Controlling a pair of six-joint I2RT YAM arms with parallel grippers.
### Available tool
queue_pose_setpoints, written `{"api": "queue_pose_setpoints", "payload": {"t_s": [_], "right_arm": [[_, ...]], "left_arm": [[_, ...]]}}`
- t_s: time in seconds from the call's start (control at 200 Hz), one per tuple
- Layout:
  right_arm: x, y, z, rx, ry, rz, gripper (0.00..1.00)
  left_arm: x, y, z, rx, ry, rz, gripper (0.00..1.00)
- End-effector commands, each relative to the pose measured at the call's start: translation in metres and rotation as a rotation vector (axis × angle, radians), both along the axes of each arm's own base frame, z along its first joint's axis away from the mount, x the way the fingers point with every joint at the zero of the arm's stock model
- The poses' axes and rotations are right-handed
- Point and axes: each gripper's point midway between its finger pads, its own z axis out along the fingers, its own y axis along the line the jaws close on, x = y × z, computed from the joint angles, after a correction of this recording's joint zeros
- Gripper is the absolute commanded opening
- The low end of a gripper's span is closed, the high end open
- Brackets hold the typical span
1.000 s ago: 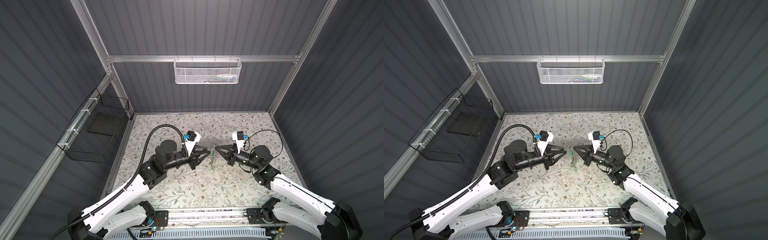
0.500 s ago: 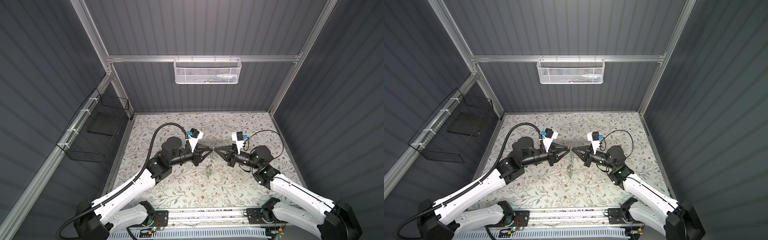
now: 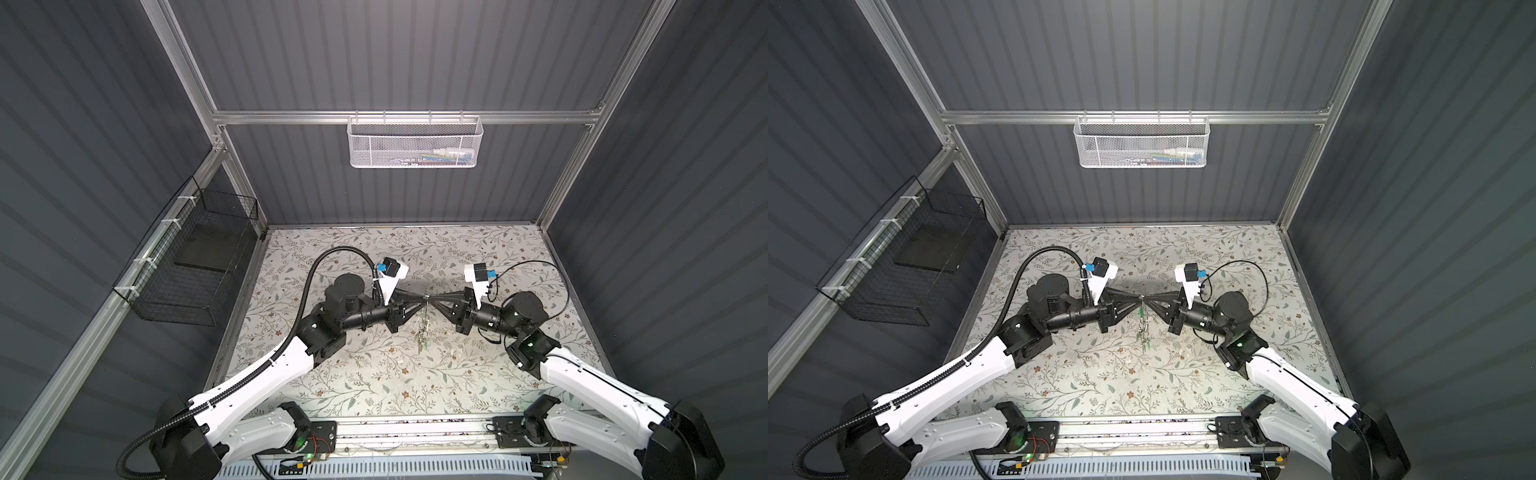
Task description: Put the keys on the keyring
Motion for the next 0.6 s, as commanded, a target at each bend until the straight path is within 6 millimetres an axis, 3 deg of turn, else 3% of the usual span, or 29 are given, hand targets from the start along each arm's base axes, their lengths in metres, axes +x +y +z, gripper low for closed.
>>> {"api": "queue_pose_setpoints", "payload": {"t_s": [0.0,0.595], "right_arm": [[-0.0053,-0.0046,0.0161,0.049,-0.056,0.002,0.00],[-0.0066,-0.0027,0.0157,0.053,-0.047,0.024,0.00]], "left_arm": [[-0.0007,0.0024,0.0057,-0.044,-0.001,-0.010,0.16],[-0.0098,-0.0063,0.0047,-0.079,0.013,-0.098,0.11]]}}
